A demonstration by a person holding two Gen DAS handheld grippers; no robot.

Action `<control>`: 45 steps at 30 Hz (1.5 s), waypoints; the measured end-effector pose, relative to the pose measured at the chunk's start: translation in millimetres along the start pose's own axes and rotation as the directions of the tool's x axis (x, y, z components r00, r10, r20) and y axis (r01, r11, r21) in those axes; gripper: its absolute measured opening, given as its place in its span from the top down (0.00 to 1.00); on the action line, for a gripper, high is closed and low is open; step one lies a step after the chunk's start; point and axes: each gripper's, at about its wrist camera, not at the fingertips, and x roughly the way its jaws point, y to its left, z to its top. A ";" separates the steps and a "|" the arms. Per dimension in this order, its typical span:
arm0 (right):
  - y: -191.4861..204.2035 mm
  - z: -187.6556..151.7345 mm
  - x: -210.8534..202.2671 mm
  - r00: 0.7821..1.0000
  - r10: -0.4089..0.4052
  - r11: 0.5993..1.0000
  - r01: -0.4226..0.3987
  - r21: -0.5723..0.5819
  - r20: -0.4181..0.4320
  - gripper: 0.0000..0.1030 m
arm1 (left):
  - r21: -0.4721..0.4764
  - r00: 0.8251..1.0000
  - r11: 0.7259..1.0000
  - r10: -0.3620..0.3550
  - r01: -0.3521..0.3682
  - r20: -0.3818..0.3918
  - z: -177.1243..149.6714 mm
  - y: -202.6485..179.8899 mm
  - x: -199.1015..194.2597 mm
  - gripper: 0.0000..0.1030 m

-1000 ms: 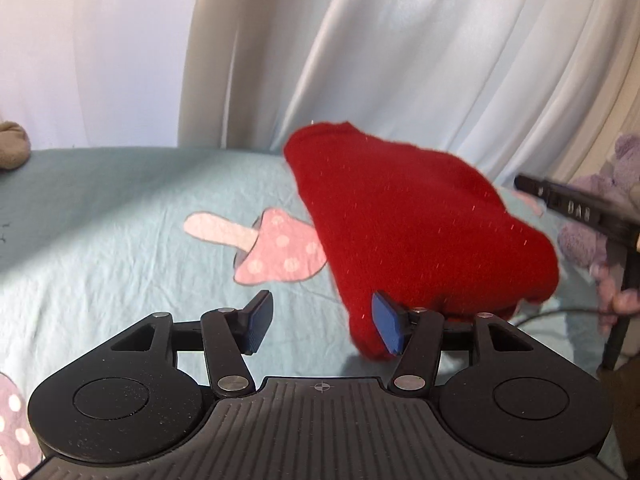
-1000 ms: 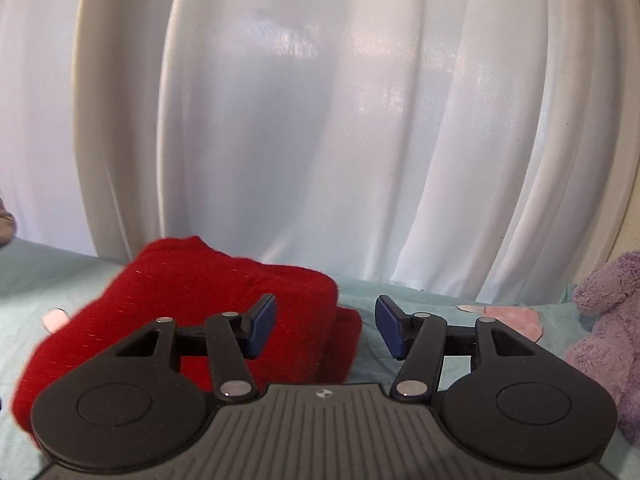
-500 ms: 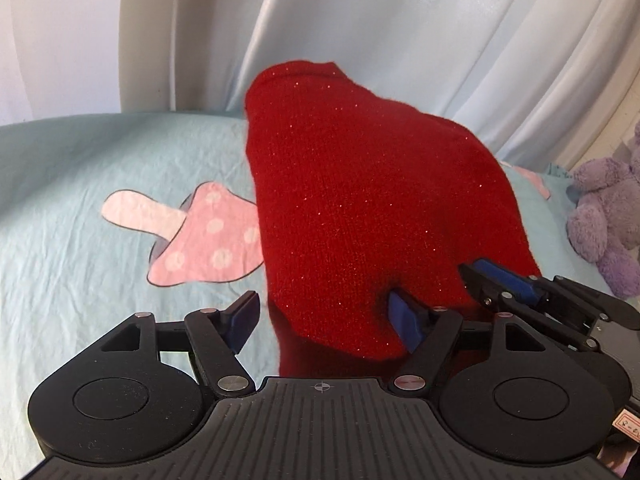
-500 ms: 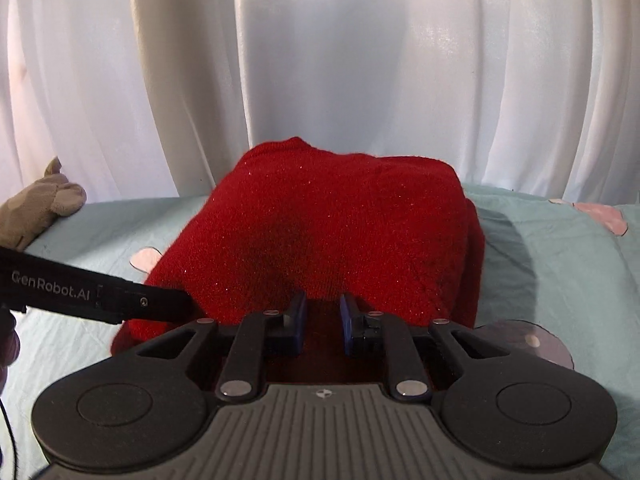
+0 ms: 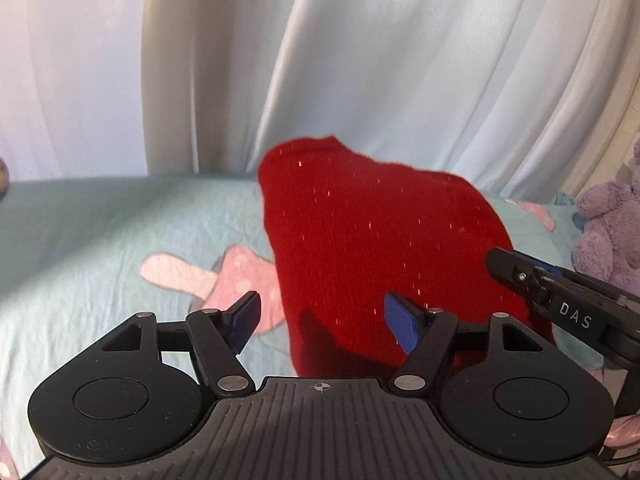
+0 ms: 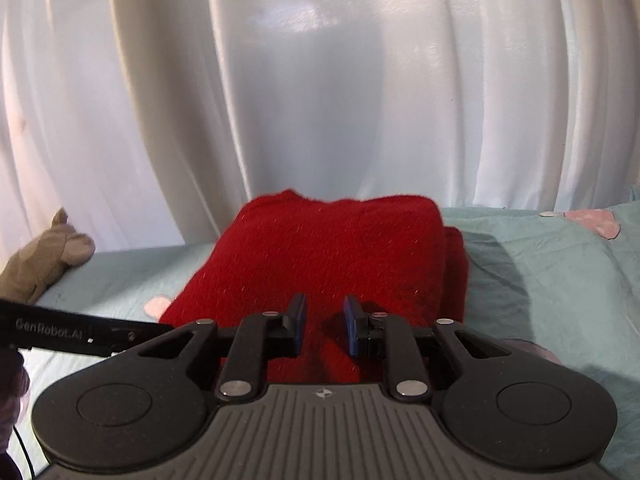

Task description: Fold small clothes

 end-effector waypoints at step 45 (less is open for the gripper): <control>-114.8 -11.4 33.4 0.976 0.149 0.916 -0.077 0.395 -0.157 0.10 | -0.331 0.955 0.913 -0.282 0.238 -0.093 -7.2 86.3 71.9 0.00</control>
